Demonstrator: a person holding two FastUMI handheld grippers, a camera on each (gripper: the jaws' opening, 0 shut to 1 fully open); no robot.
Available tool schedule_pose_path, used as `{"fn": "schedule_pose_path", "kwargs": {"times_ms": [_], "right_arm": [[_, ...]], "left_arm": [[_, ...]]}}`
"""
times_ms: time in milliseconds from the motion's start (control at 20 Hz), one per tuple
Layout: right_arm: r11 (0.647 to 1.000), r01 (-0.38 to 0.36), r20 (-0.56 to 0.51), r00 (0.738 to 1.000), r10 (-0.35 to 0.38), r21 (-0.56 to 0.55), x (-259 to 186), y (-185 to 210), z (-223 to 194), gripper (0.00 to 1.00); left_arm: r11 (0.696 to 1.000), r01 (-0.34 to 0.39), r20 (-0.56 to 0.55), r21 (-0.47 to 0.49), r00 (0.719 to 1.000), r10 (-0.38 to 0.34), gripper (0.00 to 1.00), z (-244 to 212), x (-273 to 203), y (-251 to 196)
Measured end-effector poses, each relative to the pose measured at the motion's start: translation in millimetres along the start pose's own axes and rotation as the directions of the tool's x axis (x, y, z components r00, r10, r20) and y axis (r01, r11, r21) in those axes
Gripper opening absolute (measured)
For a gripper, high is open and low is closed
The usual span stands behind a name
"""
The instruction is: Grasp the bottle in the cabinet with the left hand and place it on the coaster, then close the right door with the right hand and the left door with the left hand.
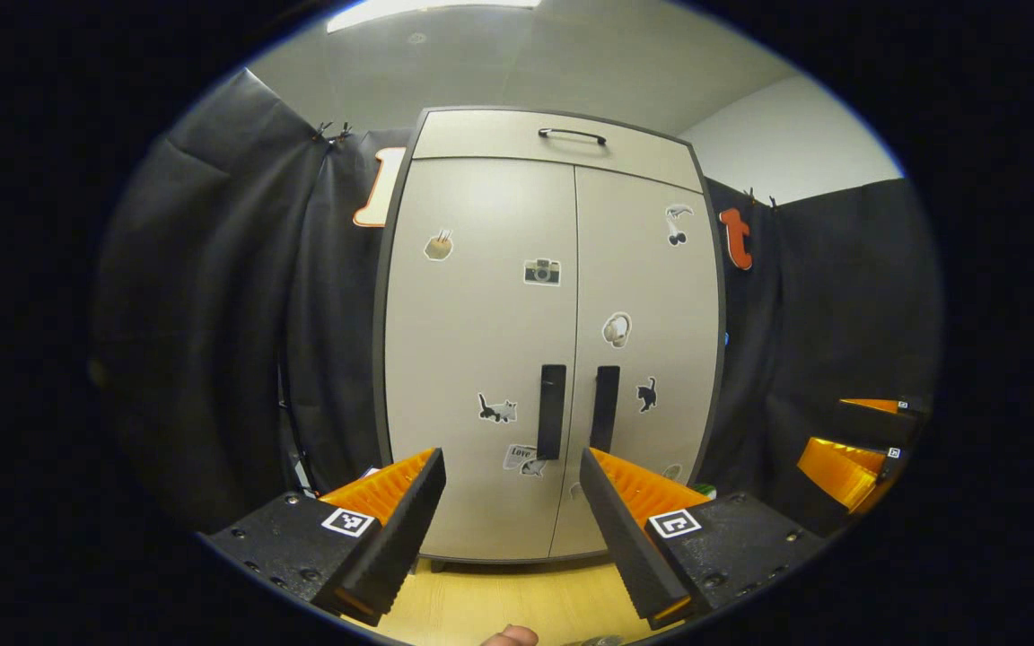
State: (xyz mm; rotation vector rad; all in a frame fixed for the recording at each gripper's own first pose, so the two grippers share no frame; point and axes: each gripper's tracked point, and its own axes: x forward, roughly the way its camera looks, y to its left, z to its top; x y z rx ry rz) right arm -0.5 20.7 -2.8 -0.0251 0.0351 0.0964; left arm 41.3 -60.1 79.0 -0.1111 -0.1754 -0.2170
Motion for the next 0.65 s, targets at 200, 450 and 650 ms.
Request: {"fn": "schedule_pose_path", "kwargs": {"times_ms": [200, 450, 650], "right_arm": [[1.000, 0.000, 0.002, 1.000, 0.000, -0.004, -7.6, -11.7, -5.9, 0.97], [1.000, 0.019, 0.023, 1.000, -0.019, 0.017, -15.4, -34.8, -4.5, 0.97], [0.999, 0.014, 0.039, 0.999, -0.016, 0.030, -20.3, -48.3, -4.3, 0.97]], "left_arm": [[1.000, 0.004, -0.006, -0.011, 1.000, -0.004, 0.95, -7.5, 0.3, -16.9], [1.000, 0.000, -0.016, -0.030, 1.000, -0.001, 0.92, -12.0, 1.1, -29.7], [1.000, -0.007, 0.050, 0.016, 0.999, 0.006, 0.96, 1.7, 0.7, -40.0]]}}
